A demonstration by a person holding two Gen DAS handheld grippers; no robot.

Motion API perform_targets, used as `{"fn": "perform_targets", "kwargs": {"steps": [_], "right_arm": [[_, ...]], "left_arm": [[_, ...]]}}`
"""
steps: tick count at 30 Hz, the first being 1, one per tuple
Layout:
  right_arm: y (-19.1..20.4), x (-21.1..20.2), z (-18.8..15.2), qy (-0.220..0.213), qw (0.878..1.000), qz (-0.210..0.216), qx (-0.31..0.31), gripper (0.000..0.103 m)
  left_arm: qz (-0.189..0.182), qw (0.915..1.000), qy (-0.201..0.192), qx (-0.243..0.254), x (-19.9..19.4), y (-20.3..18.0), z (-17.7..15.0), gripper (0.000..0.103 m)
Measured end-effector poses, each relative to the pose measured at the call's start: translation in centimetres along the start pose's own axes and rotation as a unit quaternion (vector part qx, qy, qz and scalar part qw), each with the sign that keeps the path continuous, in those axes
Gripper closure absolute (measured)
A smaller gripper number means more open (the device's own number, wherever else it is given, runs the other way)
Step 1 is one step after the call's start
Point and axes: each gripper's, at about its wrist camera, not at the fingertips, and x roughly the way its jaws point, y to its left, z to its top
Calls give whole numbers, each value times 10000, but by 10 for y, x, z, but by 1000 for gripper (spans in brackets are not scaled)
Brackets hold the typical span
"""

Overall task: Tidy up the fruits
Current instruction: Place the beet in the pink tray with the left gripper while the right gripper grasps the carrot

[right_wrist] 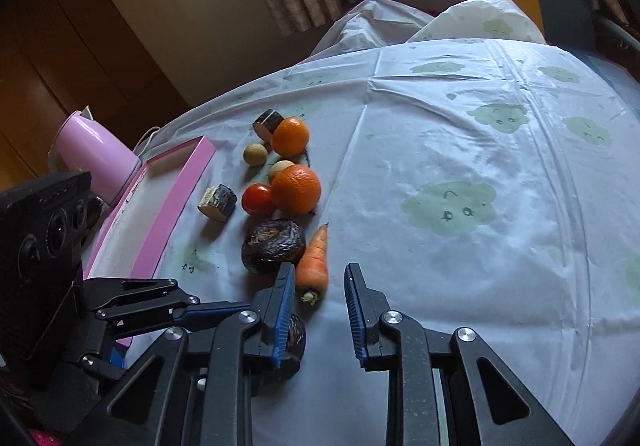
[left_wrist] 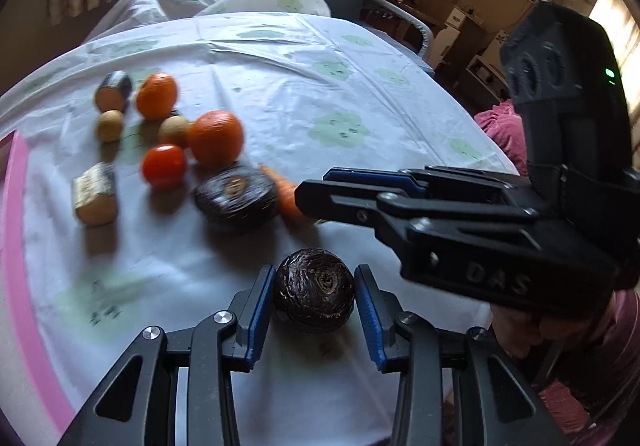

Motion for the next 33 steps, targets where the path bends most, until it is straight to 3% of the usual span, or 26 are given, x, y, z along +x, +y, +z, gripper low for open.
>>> {"fn": "perform_targets", "kwargs": {"steps": [3,8,15,19,24,27,28,30,33], "right_arm": [[4,13,3,151,9997,-203,-75,86],[9,20,-4,421,9986,-257,-166,82],[21,17,-13,188,9967,-774,-124,82],[25,12,-18,182,9950,-987,-20,82],[30,3,-30,153,9928,-1173,201,82],[35,-2,-35,105,9908,-1335,217,82],[38,-4,-35,71,9900,-1399,181,82],[43,-9,-35,13,9885,-1512,82,82],[54,-15,-34,-65,9875,-1576,-55,82]], "left_arm": [[254,9993,-59,-271,-11,11,-11,63],[541,9961,-451,-525,-42,24,-15,63],[915,9875,-831,-974,-83,57,-26,63],[1372,9745,-975,-1484,-103,94,-32,63],[2172,9485,-1094,-2031,-124,142,-47,62],[2389,9374,-1109,-2280,-131,162,-54,62],[2448,9346,-1150,-2310,-134,164,-57,61],[2445,9352,-1150,-2289,-136,167,-60,49],[2369,9328,-1222,-2428,-144,167,-68,48]]}}
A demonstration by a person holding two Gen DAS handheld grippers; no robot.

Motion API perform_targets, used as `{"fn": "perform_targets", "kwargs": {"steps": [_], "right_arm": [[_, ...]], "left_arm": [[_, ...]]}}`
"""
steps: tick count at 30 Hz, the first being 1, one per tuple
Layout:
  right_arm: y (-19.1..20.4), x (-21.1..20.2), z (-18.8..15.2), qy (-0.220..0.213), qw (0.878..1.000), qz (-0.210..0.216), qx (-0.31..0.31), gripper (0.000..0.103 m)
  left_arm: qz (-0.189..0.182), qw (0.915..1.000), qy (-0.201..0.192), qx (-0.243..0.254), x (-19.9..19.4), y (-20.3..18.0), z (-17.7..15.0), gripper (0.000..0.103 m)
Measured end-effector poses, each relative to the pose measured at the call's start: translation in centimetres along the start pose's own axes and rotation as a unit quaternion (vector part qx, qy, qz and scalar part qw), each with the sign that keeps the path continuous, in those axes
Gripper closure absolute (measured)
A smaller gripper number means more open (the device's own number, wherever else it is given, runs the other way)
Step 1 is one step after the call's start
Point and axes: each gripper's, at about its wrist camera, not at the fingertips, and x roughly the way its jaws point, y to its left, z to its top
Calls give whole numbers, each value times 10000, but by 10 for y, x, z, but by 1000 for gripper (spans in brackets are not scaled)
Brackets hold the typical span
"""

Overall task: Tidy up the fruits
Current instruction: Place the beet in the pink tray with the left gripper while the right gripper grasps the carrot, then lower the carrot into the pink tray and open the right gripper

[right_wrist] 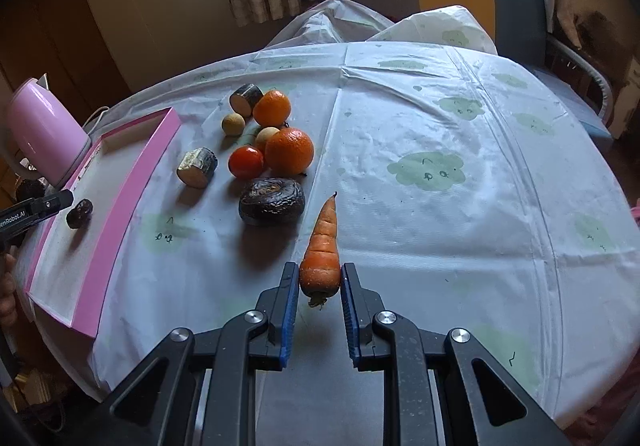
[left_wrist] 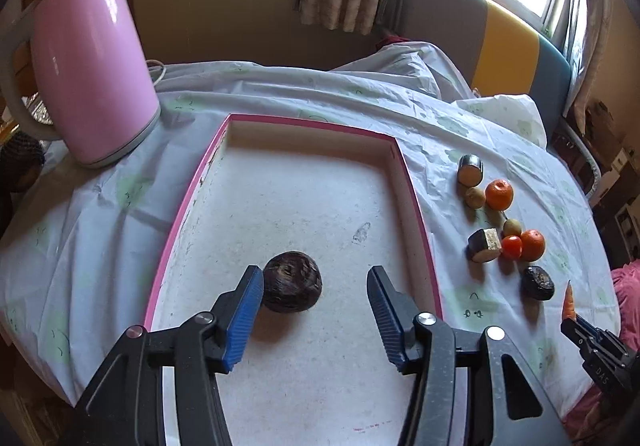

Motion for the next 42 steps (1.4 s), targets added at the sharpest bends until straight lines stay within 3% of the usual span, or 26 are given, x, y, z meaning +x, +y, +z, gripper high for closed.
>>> {"fn": "perform_targets", "kwargs": {"steps": [5,9,21,26,31,37,42], "right_arm": [[30,-15,4,-207,9990,4,-399,82],[59,-22,5,-266,9970,255,-677,82],[171,-14,9,-101,9786,1442,-1462,82],[200,0,13,80,9759,1545,-1539,82],[219,15,15,237,9773,1363,-1602,82],[223,28,19,262,9800,1276,-1507,79],[213,19,14,13,9816,1287,-1414,79]], "left_arm": [[-98,9998,-182,-70,-18,3,-3,48],[-135,9994,-301,-85,-31,9,-9,48],[-25,9975,-668,-214,-62,34,-25,48],[-54,9964,-806,-272,-75,40,-30,48],[-137,9951,-945,-267,-88,38,-31,48],[-133,9941,-1068,-160,-95,30,-30,48],[-101,9950,-959,-248,-84,30,-29,48]]}}
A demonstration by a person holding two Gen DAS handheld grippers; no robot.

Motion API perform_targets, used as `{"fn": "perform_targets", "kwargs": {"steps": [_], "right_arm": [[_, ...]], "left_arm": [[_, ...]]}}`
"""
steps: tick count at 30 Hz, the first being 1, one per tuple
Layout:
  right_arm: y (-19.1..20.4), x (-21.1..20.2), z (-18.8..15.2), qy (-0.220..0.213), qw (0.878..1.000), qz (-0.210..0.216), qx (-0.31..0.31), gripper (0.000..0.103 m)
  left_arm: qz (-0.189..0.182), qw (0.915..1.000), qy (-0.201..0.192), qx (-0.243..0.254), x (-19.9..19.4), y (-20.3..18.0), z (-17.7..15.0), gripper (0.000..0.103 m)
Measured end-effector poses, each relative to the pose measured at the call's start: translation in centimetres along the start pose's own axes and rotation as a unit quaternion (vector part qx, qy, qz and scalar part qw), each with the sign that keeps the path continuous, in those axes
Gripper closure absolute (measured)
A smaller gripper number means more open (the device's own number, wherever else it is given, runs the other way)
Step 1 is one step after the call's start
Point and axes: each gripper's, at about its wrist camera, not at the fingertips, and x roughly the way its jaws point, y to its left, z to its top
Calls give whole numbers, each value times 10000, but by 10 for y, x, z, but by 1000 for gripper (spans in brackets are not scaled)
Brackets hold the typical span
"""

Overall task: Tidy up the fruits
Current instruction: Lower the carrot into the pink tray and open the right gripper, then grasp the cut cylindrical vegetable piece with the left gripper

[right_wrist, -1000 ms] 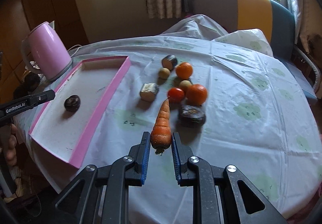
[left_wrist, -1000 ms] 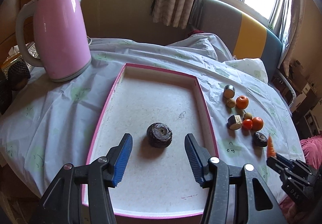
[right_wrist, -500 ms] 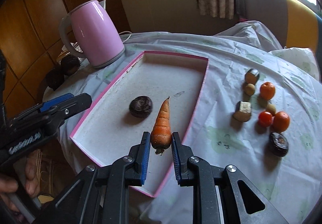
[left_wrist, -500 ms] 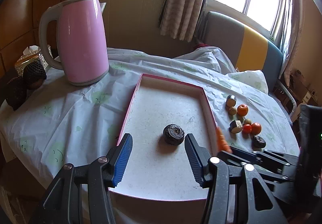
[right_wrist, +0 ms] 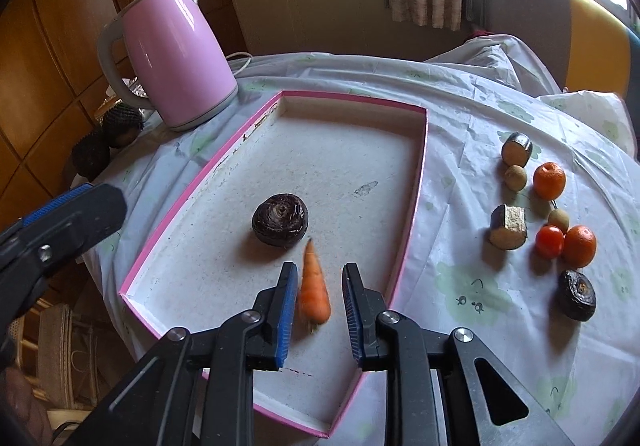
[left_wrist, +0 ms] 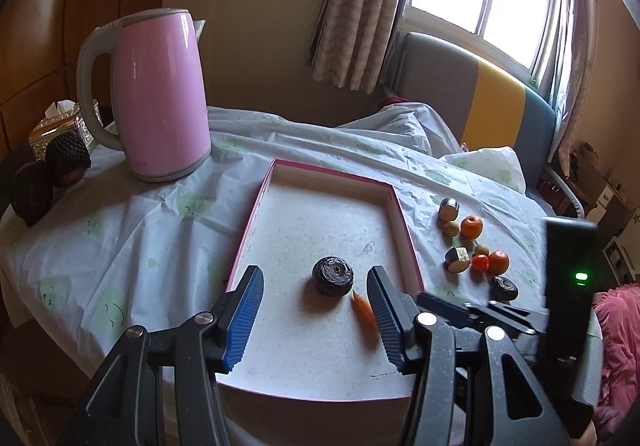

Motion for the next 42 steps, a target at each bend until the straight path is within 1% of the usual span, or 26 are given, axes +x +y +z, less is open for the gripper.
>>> {"fn": "perform_targets", "kwargs": {"steps": [3,5,10,12,14,17,21,25,29,32,36,39,42], "right_arm": [[-6,-13,-4,-266,9996,-129,51,79],[-11,-19,-6,-408,9988,-268,99,75],[-22,-32,-13,-604,9967,-535,29,75],[-28,-37,-16,-687,9954,-667,42,73],[-37,-42,-19,-756,9944,-727,135,73],[-51,-50,-24,-865,9921,-864,277,68],[-74,-60,-31,-953,9878,-1131,493,68],[-108,-71,-41,-1002,9802,-1427,936,68],[-139,-76,-53,-951,9721,-1658,1356,67],[-155,-76,-62,-897,9681,-1767,1534,66],[-167,-75,-70,-857,9663,-1752,1682,66],[-171,-73,-73,-836,9666,-1717,1709,66],[-176,-72,-75,-842,9656,-1721,1760,66]], "left_arm": [[20,10000,73,30,7,-1,-1,48],[14,9999,123,28,10,-1,-2,48],[-4,9996,263,51,20,-6,-4,48],[-37,9995,323,55,24,-8,-5,48],[-68,9994,341,74,25,-11,-6,48],[-146,9991,384,80,28,-14,-7,48],[-270,9984,483,99,32,-18,-8,48],[-341,9979,539,118,34,-23,-8,48],[-419,9966,631,310,38,-34,-9,48],[-480,9951,698,513,42,-47,-9,48],[-688,9910,768,851,46,-69,-7,48],[-867,9863,890,1082,54,-89,-5,48],[-926,9823,970,1306,65,-112,-2,48]]}}
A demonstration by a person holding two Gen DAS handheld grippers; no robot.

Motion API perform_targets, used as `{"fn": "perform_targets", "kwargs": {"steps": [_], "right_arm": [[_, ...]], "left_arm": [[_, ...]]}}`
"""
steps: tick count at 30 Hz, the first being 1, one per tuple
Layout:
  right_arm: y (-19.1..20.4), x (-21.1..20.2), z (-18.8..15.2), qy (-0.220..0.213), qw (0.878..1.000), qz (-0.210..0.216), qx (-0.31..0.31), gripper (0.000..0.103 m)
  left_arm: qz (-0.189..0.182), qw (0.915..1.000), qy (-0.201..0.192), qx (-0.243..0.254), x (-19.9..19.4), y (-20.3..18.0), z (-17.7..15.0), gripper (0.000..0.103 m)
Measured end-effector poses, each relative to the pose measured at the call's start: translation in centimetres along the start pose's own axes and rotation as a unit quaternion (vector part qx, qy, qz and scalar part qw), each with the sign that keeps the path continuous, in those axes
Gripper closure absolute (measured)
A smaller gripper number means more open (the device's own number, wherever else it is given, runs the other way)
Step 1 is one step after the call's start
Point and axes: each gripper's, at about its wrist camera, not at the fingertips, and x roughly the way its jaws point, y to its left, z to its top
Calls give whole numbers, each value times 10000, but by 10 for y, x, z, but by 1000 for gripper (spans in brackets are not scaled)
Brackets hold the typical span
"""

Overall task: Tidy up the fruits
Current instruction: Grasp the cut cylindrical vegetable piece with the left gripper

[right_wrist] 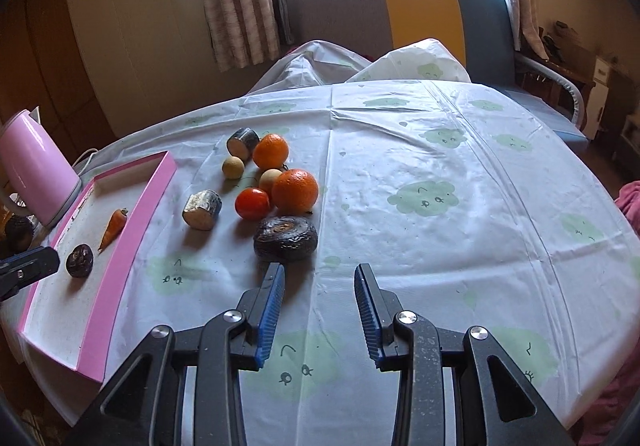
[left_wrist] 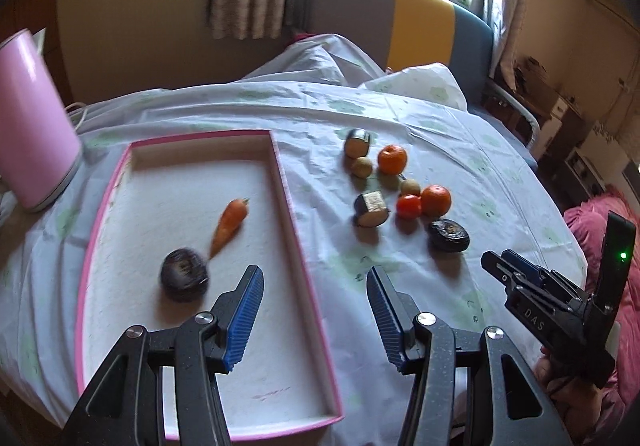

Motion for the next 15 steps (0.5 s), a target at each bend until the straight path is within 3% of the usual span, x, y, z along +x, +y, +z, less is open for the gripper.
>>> {"fn": "perform_targets", "kwargs": {"steps": [6,15], "right_arm": [[-12,3,-1,-40,9999,5,93,64],[-15,10,-2,-9,9996,264,48,64]], "left_arm": [[-285,9991,288,86,42,-26,24,48],[-341,9981,509,-109,94,-44,46,48]]}}
